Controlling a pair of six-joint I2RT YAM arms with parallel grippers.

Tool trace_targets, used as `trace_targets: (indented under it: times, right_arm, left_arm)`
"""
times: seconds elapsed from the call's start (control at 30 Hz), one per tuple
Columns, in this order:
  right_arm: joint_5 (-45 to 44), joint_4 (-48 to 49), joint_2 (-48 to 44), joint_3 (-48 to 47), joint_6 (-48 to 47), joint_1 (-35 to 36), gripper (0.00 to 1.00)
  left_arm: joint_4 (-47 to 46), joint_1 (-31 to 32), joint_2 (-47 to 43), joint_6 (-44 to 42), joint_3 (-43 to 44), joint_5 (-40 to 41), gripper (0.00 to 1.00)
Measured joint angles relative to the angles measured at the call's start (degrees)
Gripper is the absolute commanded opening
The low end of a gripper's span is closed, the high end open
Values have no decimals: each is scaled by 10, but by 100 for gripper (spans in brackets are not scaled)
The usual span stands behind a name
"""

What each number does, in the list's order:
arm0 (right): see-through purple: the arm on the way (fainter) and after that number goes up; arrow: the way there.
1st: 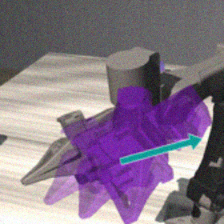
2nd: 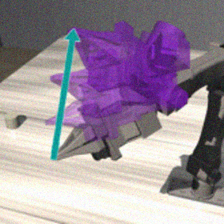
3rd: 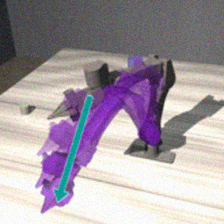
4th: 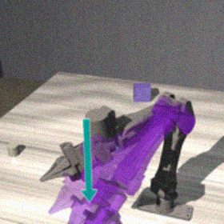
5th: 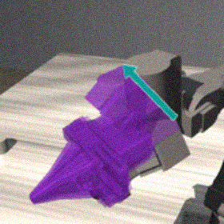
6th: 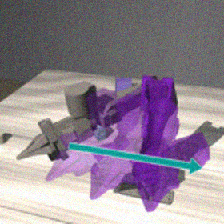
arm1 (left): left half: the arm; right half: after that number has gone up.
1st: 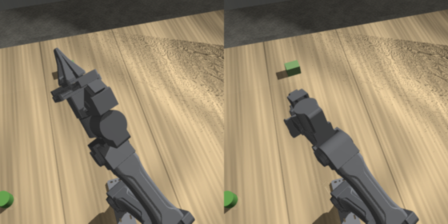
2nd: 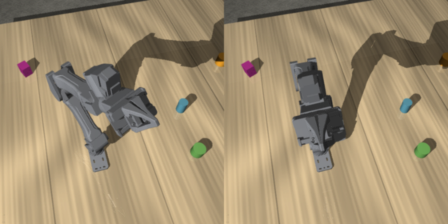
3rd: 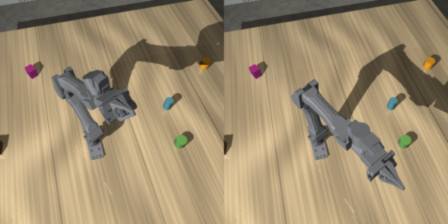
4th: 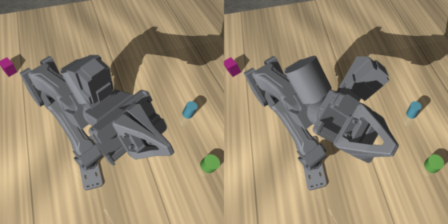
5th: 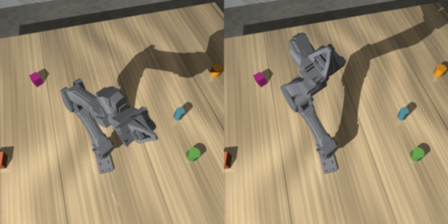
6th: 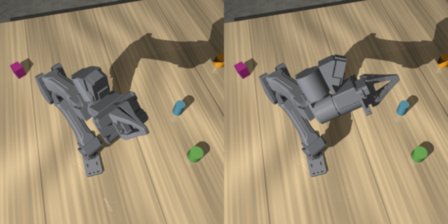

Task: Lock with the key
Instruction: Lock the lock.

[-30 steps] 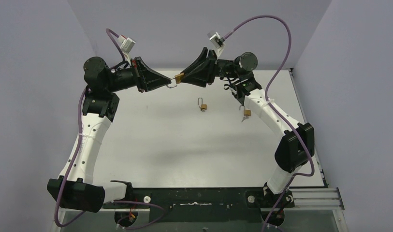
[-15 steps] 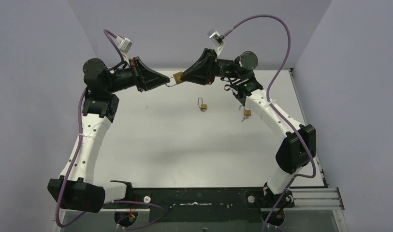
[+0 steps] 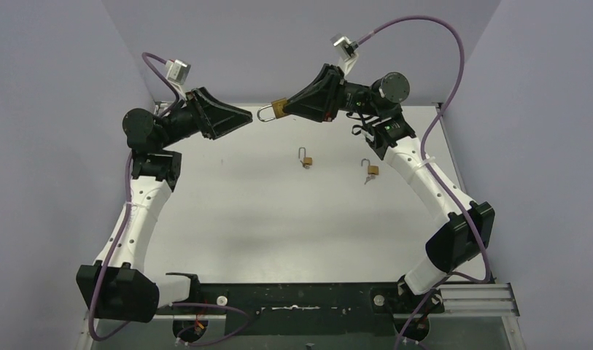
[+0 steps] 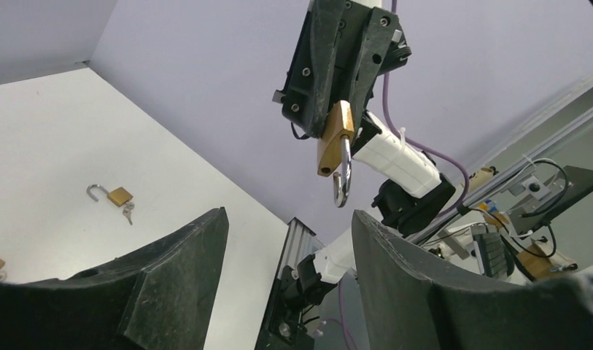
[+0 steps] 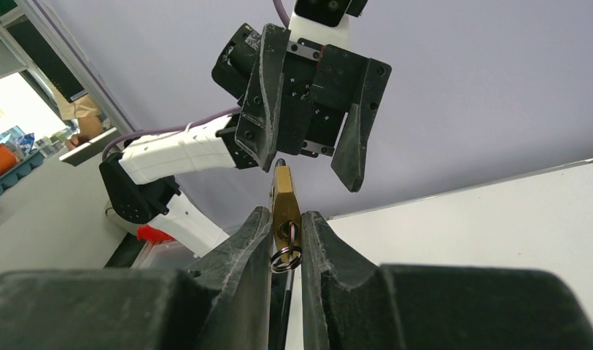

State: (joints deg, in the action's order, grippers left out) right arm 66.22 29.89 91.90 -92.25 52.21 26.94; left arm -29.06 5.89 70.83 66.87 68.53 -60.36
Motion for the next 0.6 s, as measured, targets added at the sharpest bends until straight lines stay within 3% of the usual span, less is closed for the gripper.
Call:
trace_targets:
  times: [0.07, 0.3, 0.6]
  right_arm:
    - [0, 0, 0, 0, 7, 0, 0]
    - [1, 3, 0, 0, 25, 0, 0]
    - [3, 4, 0, 0, 30, 0, 0]
  left_arm:
    - [-49, 0, 5, 40, -6, 3, 60]
    - [-244, 0, 49, 197, -9, 13, 39]
    - [-348, 25, 90, 287, -9, 12, 38]
